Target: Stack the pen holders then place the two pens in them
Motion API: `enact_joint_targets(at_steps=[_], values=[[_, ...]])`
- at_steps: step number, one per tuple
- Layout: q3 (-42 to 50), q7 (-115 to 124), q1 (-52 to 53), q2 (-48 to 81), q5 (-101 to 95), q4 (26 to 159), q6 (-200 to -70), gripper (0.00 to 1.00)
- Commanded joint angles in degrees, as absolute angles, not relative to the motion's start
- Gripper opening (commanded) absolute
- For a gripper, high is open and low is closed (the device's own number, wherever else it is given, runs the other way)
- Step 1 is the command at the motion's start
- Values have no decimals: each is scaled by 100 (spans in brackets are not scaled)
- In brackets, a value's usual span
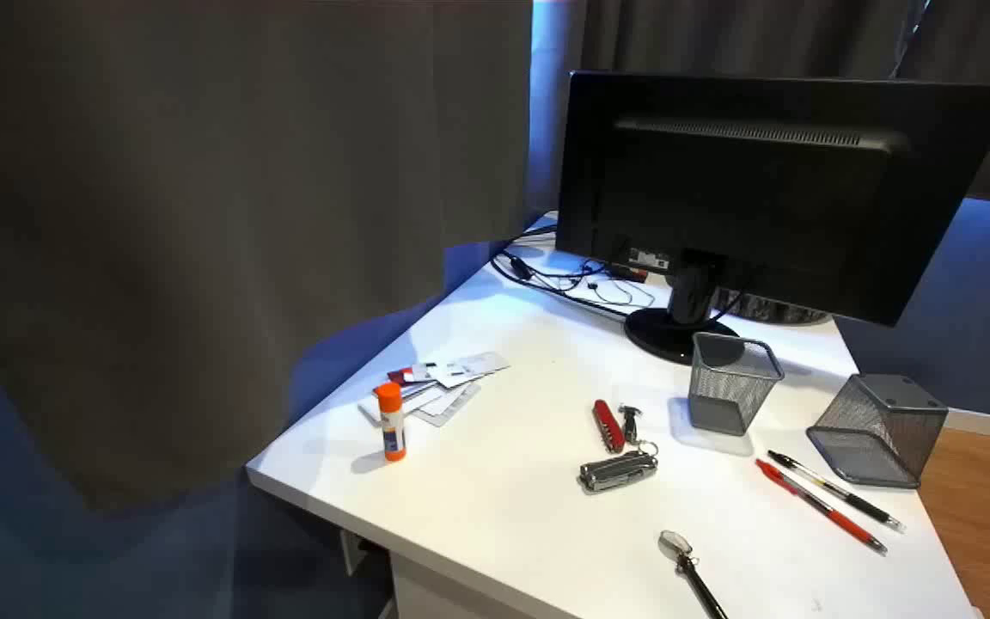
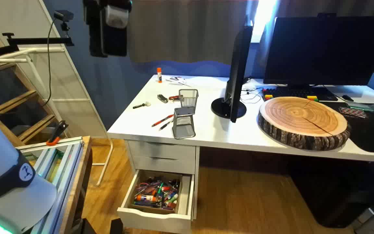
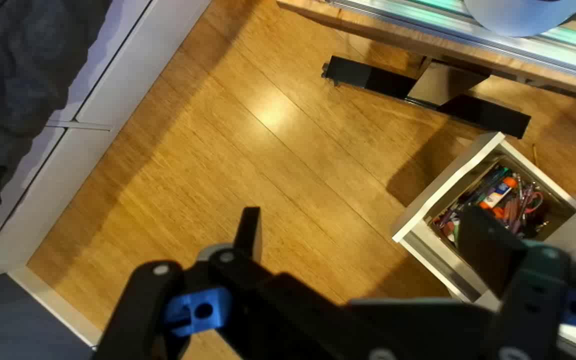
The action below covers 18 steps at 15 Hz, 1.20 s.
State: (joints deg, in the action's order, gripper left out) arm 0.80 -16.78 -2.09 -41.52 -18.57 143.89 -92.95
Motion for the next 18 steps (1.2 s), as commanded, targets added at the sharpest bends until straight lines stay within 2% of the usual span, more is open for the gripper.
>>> enact_joint_targets(at_steps=[1, 9, 18], values=[[205, -1597, -42, -4149, -1925, 14373, -9253, 100], [222, -1691, 33, -4111, -1884, 14388, -9377, 100], [-272, -1651, 1158, -2274, -848, 13727, -9661, 100]])
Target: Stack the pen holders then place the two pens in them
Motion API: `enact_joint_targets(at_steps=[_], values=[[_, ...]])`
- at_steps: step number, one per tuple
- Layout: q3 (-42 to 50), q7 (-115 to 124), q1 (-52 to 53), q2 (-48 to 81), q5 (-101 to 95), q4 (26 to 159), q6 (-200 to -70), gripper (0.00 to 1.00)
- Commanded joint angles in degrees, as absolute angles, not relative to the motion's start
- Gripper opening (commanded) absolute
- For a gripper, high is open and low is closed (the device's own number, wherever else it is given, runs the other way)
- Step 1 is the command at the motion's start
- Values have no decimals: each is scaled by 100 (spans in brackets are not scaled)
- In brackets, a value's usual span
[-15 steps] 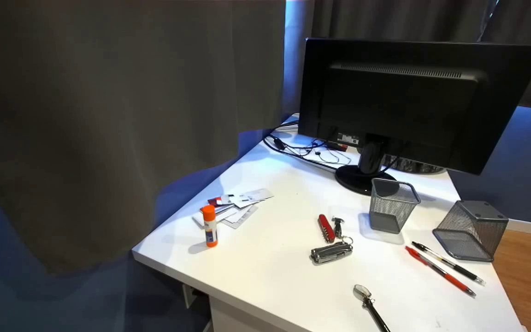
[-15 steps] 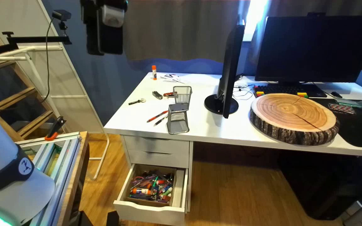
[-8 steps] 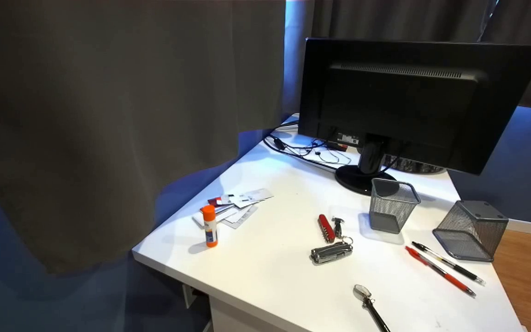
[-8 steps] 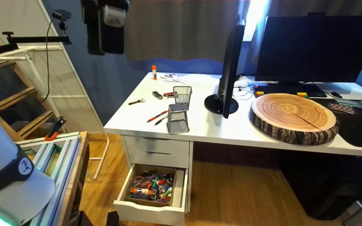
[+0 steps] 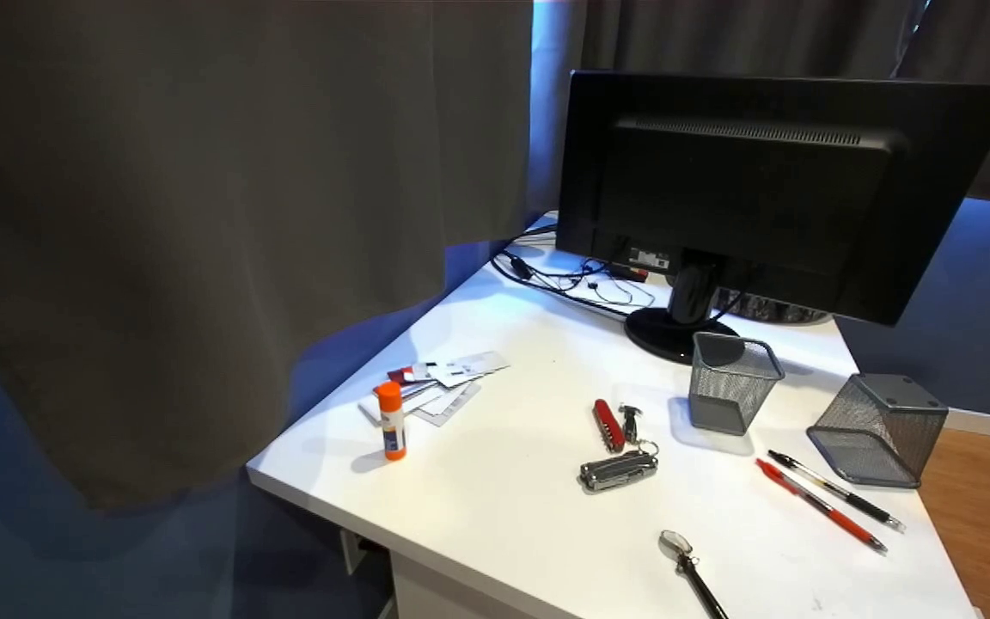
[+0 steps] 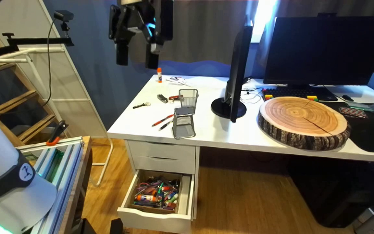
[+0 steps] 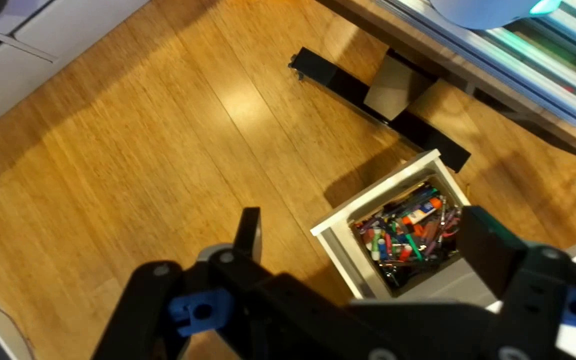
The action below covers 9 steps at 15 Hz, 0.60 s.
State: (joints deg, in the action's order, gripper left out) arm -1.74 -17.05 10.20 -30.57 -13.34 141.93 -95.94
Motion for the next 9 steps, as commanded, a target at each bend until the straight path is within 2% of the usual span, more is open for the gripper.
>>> enact_joint_targets(at_steps=[1, 3, 9], values=[[-296, -1550, 1185, -2061, -622, 13647, -9823, 100], [-404, -1117, 1159, -1759, -222, 13623, -10610, 100], [-833, -365, 1199, -545, 494, 13209, -11153, 100]])
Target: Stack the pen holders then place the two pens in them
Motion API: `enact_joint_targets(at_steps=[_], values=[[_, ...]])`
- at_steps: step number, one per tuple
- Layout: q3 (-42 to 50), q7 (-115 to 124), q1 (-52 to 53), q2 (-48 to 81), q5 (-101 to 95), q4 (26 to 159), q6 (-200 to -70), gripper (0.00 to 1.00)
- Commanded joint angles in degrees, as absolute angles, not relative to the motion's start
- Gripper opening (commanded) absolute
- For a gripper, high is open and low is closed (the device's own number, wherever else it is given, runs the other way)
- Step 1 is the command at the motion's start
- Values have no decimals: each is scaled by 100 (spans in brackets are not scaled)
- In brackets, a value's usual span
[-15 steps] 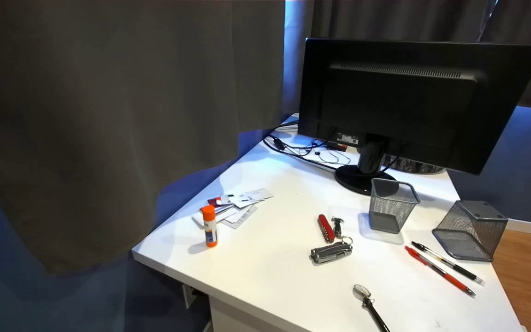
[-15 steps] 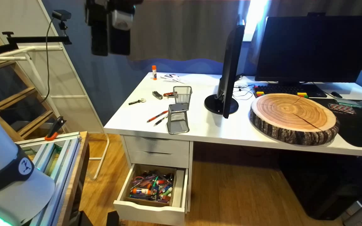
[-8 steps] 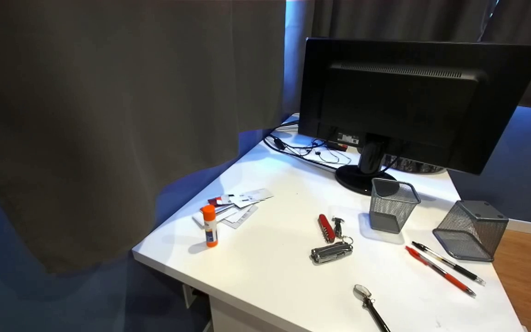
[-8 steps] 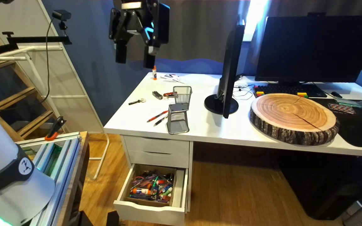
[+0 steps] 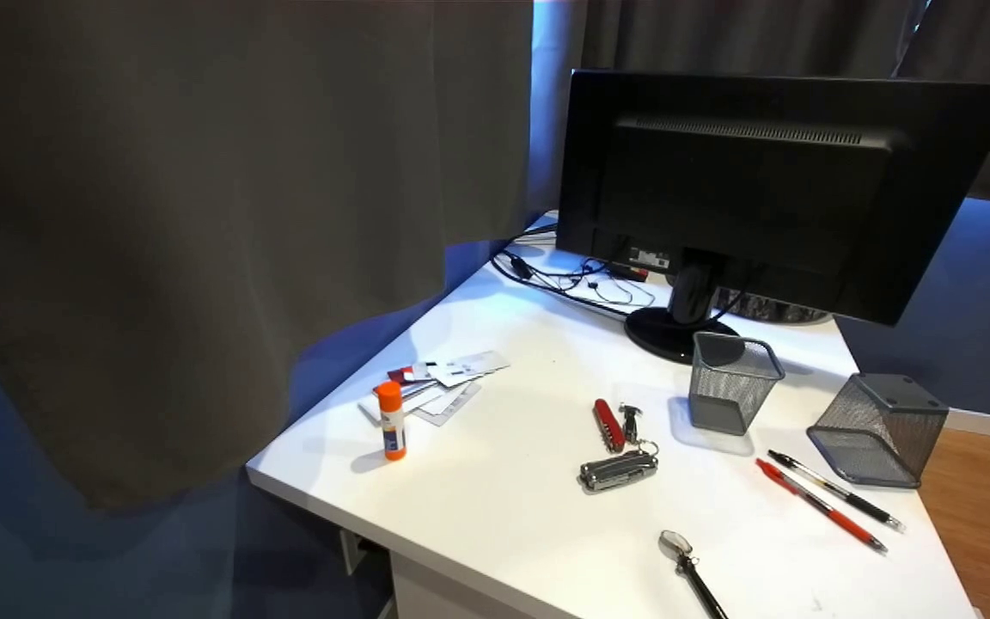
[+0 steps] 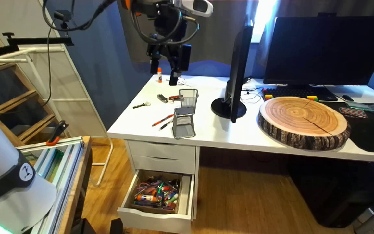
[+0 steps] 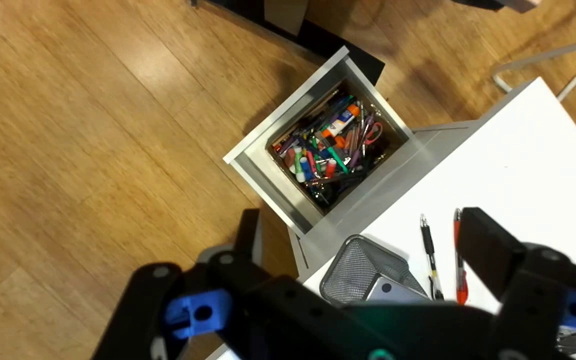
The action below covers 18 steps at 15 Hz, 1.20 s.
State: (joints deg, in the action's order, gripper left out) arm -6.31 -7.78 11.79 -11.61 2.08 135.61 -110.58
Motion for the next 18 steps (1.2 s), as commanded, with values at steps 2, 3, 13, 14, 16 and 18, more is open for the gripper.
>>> enact_joint_targets(at_steps=[2, 3, 13, 14, 16, 18], values=[[-997, -6, 1213, -166, 434, 13044, -11199, 100], [-929, -321, 1136, -594, 334, 13340, -11177, 100], [-1091, 446, 1205, 275, 694, 12949, -11653, 100], [-1101, 541, 1207, 374, 854, 12930, -11762, 100], [-1122, 728, 1206, 575, 1066, 12900, -12034, 100], [-1143, 901, 1215, 812, 1244, 12807, -12281, 100]])
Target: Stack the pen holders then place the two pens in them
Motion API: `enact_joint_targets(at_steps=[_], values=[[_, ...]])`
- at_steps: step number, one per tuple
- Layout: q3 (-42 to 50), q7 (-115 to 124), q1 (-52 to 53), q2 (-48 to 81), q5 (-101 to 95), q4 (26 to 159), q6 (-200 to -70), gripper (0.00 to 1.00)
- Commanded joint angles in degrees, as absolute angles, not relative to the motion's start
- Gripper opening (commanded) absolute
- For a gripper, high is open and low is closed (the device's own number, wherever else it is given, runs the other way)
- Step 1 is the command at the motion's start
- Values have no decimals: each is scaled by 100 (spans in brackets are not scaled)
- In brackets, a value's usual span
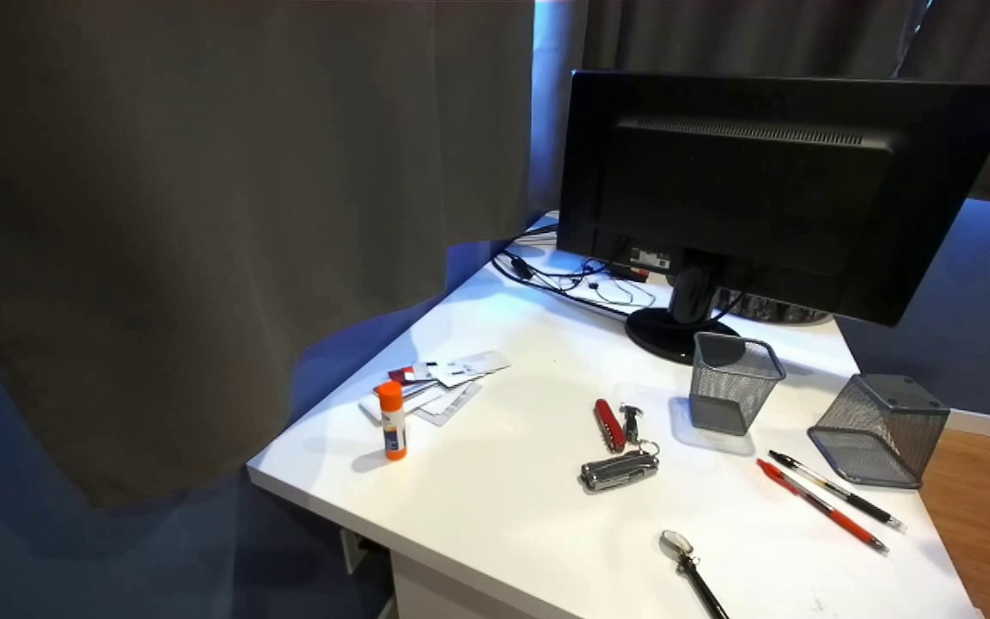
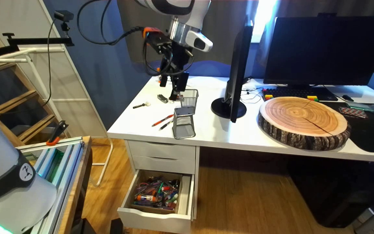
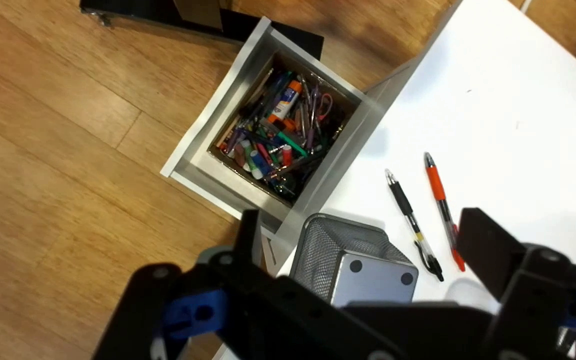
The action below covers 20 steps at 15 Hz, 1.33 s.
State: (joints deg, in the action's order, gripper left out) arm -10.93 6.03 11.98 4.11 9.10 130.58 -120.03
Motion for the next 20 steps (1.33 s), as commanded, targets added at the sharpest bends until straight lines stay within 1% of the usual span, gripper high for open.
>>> enact_joint_targets(at_steps=[1, 5, 13, 20], values=[[-1153, 972, 1230, 943, 1240, 12735, -12414, 100], [-1152, 783, 1219, 1522, 1151, 12234, -12595, 100], [-1118, 786, 1387, 2720, 859, 11114, -12411, 100], [-999, 881, 1461, 3300, 640, 10617, -12175, 100]])
